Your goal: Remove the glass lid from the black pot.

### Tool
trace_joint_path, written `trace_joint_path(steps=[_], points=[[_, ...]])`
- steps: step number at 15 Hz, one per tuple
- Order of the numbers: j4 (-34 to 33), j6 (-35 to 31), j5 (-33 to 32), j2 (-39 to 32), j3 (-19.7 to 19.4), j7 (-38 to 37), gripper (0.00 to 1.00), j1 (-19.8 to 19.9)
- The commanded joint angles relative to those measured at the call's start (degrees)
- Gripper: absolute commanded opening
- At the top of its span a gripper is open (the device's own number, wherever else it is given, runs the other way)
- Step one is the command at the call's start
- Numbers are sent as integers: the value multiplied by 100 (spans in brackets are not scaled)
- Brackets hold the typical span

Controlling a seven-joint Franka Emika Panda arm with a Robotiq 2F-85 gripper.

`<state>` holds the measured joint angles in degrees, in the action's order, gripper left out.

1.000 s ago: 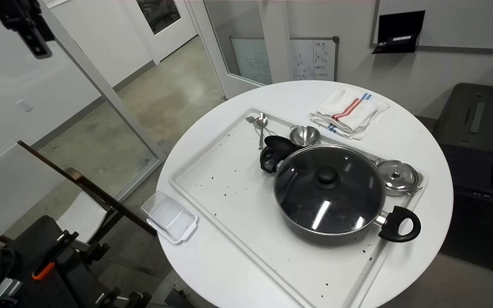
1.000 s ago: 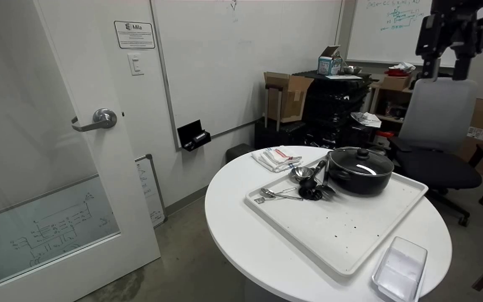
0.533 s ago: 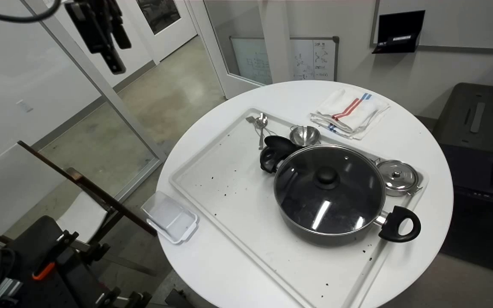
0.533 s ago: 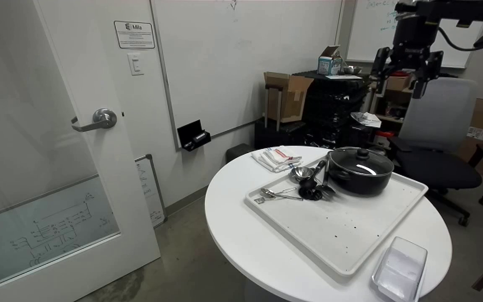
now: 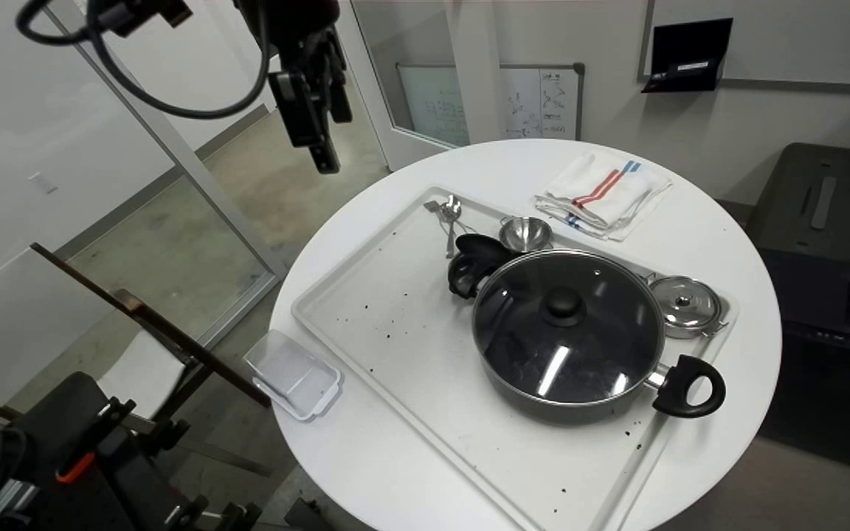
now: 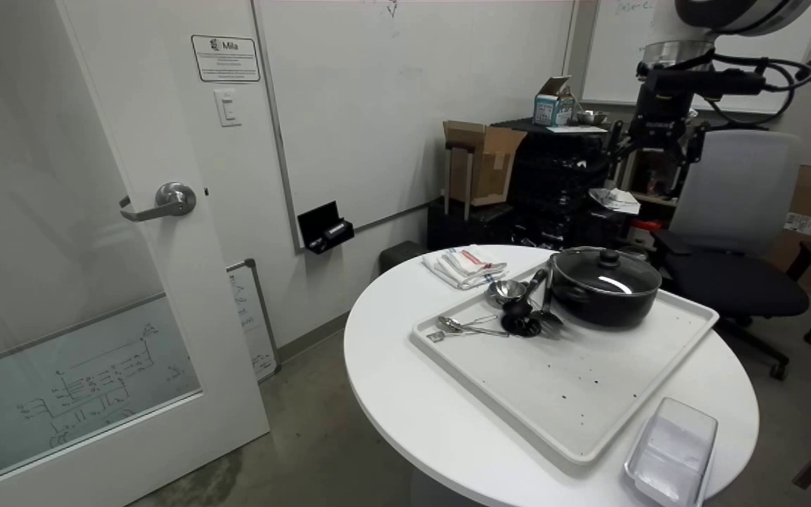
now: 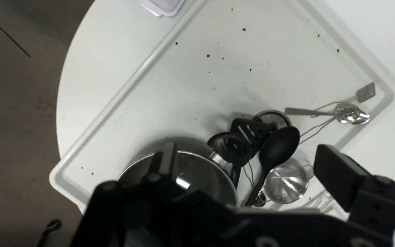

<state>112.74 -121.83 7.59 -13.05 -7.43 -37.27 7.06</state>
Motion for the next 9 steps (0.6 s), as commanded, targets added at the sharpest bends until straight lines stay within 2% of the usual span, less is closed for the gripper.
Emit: trace_joint_path(steps=[1,9], points=[[-516,-12,111,-552,-204,-109,100,78],[-1018,-105,722,-1367,-505,-223,100,474]])
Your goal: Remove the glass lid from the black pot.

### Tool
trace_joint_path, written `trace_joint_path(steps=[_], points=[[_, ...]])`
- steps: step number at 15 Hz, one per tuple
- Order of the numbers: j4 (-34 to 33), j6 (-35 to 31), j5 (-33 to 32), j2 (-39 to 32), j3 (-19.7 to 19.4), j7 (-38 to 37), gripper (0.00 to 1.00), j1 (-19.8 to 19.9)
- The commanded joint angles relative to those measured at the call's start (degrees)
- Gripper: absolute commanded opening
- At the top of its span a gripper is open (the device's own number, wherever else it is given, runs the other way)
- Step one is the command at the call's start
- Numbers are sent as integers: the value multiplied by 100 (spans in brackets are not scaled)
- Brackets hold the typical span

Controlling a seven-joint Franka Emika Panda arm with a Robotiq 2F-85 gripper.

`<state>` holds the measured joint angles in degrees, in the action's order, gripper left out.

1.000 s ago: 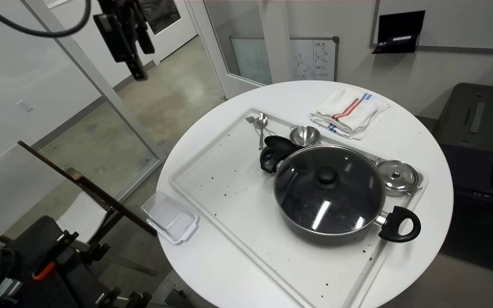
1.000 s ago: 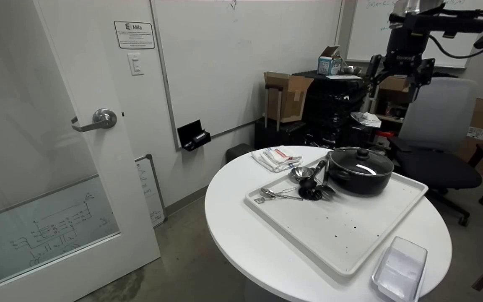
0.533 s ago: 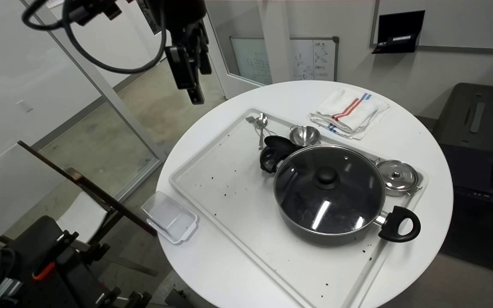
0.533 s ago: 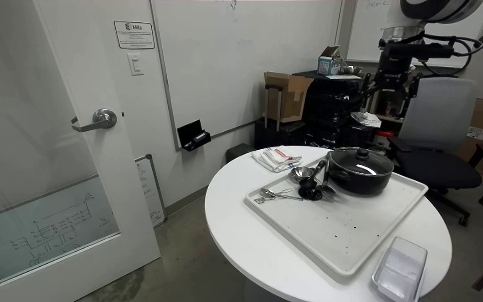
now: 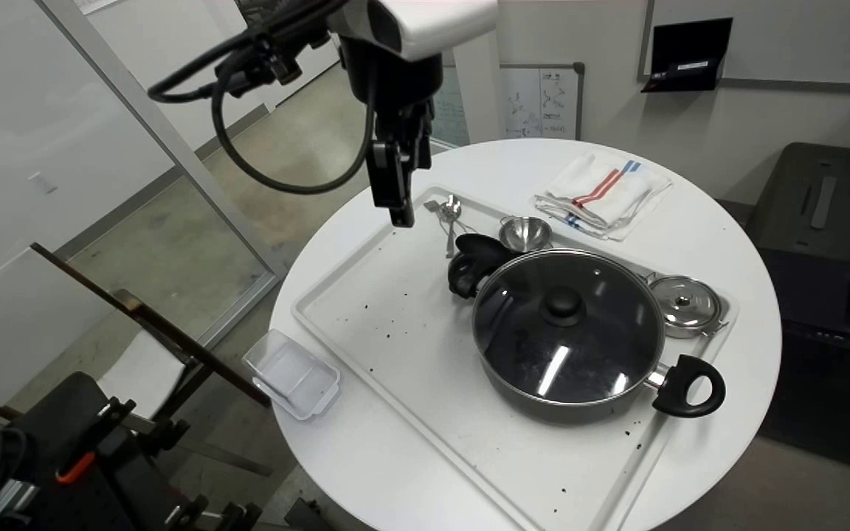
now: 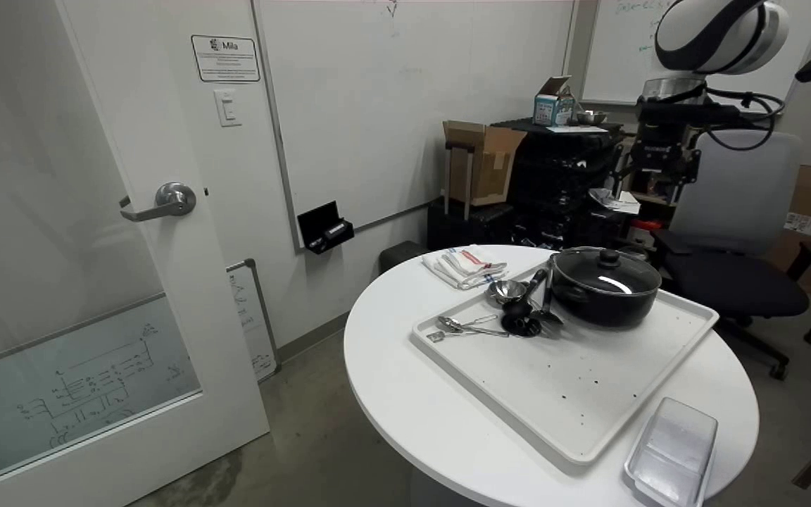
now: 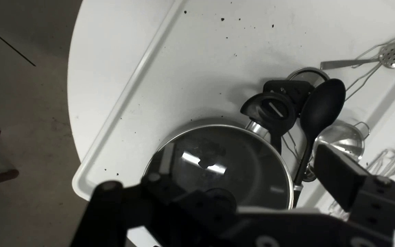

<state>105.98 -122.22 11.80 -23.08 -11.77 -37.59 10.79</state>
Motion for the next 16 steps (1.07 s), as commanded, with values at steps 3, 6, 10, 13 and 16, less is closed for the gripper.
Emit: trace_joint_path(steps=[3,6,10,13,16], points=[[-501,-205,535,-651,-133,-436,100,223],[-682,-402,713,-954,-179,-778,100,315],[-992,-597,626,-1347,-302,-1387,100,333],[-1264,-600,513,-1615,-414,-1794,100,336],[-1521,-580,387,-1857,-528,-2148,100,320]])
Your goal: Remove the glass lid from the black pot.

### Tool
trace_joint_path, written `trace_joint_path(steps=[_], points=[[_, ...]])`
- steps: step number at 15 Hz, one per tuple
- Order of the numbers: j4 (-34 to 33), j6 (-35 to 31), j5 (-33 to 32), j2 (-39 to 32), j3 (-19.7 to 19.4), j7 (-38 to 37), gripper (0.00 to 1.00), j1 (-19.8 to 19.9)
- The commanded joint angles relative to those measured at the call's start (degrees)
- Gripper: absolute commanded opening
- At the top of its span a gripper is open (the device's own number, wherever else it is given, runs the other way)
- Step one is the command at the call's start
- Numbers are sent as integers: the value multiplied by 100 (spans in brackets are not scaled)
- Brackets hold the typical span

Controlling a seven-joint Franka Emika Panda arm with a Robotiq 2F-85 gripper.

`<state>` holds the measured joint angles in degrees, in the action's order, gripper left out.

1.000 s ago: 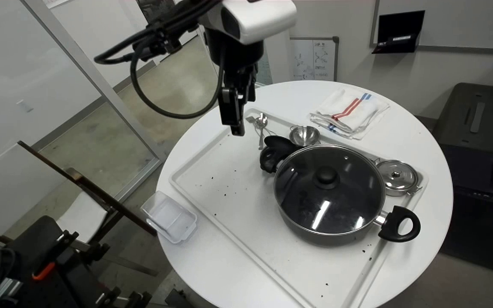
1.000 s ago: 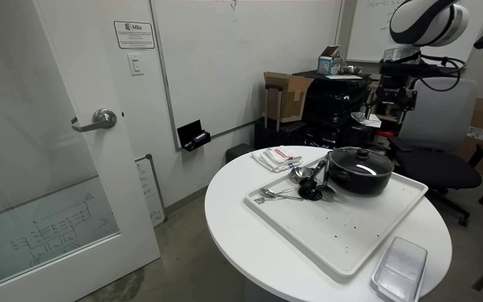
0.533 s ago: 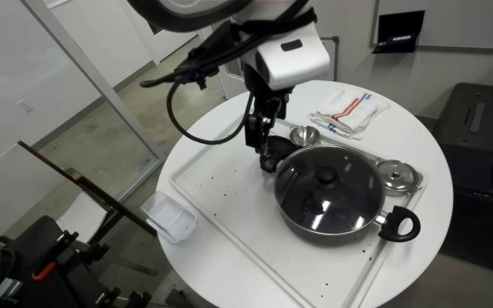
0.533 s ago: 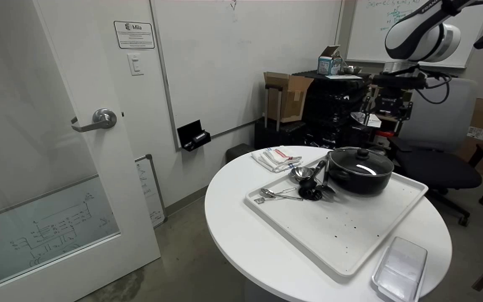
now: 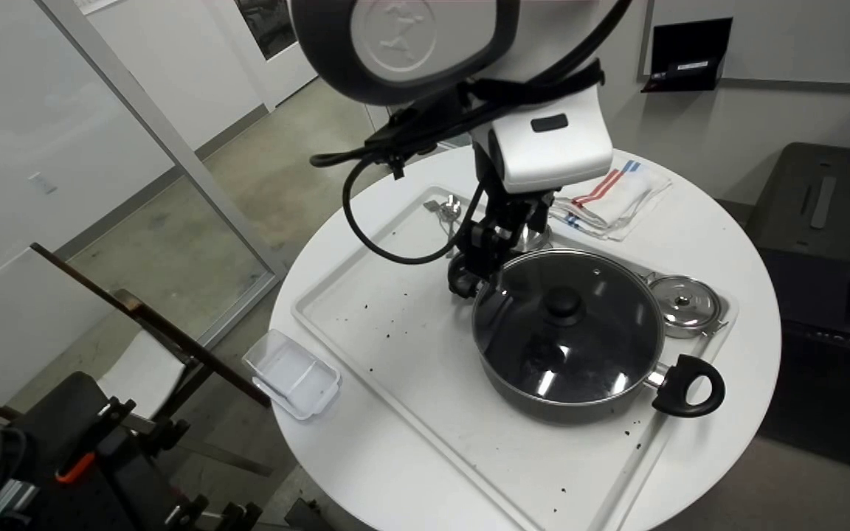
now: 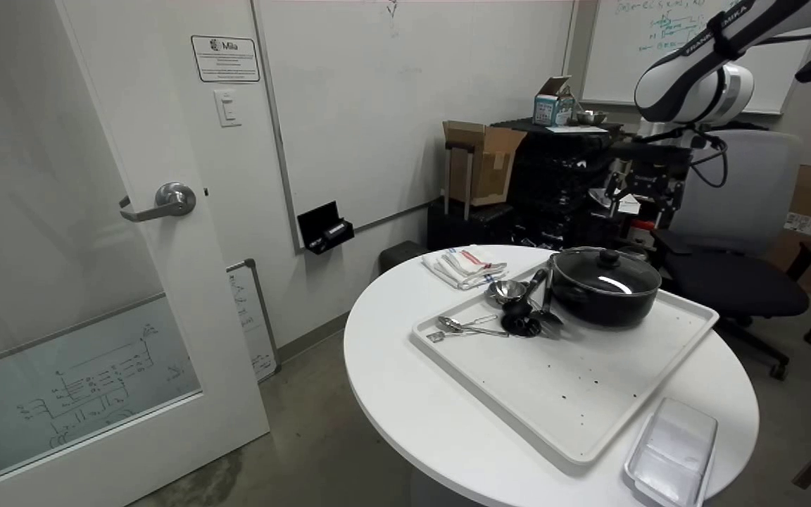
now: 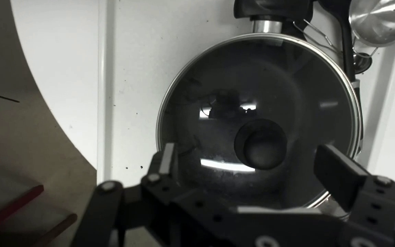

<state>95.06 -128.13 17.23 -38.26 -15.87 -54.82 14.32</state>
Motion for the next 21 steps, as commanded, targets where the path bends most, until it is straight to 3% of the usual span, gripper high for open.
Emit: trace_joint_path(steps=[1,10,21], points=[[-498,-11,-193,-415,-153,-544,100,-43],[-1135,40,-586,-1155,-231,-1516,100,-68],[-1762,100,-700,-1708,-199,-1817,100,-45]])
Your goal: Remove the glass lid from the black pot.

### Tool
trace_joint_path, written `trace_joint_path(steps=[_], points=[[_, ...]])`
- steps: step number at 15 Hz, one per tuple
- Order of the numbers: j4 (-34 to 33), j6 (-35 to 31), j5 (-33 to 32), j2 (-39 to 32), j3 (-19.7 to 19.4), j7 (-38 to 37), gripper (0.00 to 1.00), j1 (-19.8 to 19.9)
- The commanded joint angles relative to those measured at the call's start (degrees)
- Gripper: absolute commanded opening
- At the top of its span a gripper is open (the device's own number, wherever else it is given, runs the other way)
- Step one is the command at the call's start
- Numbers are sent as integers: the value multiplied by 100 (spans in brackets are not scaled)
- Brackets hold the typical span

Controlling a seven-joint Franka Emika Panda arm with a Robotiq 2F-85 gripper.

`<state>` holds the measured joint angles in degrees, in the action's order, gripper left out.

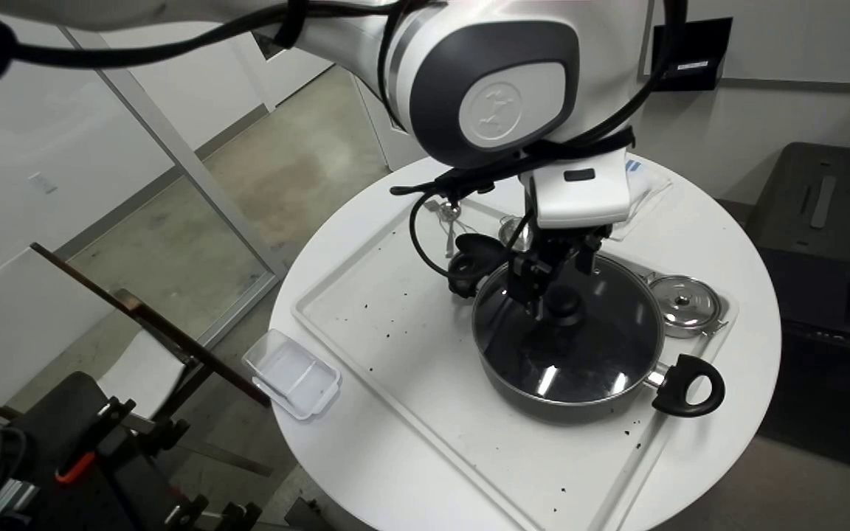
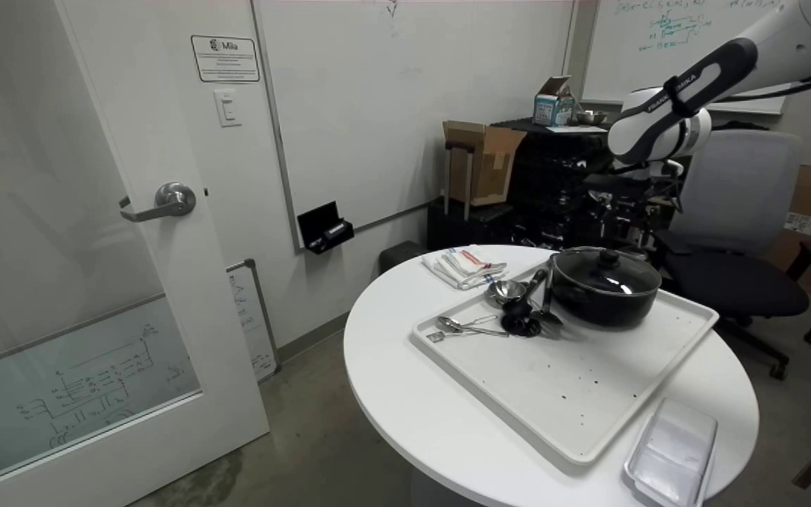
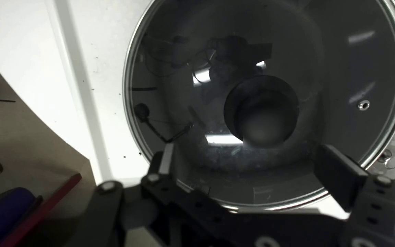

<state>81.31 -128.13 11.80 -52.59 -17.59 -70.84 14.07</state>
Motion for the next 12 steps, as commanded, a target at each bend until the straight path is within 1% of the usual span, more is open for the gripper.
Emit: trace_joint_path(steps=[1,7,12], points=[[-439,125,-199,-322,-51,-251,100,-39],[-801,365,-550,-597,-156,-614,100,-105],[-1035,440,-834,-745,-218,-863,100,-172]])
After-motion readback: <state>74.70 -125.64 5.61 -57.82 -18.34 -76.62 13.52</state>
